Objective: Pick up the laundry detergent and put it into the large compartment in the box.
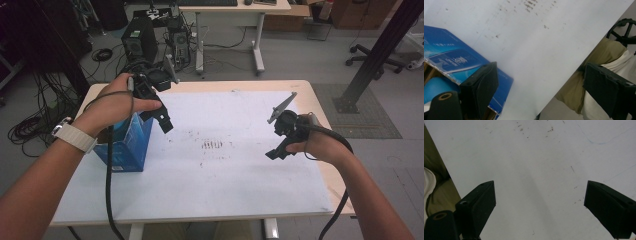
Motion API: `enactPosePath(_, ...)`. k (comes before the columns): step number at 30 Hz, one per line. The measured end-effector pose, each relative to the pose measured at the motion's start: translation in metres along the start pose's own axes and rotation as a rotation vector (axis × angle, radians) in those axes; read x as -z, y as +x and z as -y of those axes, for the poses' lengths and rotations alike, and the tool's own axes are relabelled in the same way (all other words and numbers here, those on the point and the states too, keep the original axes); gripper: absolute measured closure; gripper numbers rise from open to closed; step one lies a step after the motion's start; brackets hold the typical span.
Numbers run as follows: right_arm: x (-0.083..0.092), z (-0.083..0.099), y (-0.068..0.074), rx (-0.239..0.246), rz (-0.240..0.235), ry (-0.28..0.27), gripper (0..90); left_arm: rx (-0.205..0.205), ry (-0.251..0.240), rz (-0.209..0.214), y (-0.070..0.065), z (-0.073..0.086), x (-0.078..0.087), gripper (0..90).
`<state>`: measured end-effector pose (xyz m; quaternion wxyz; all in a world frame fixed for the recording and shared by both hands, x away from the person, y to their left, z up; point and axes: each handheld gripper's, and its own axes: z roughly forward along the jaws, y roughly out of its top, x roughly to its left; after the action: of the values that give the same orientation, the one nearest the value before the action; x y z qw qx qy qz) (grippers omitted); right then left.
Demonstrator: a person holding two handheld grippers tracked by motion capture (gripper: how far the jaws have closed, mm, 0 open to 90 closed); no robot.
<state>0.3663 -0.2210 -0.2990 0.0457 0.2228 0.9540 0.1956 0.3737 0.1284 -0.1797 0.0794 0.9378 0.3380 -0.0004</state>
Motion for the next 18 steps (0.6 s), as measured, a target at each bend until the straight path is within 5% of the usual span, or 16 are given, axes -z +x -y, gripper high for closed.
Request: enactPosePath(18, 0.005, 0.001, 0.001, 0.000, 0.010, -0.010, 10.5, -0.126, 0.040, 0.008, -0.022, -0.011, -0.009, 13.2)
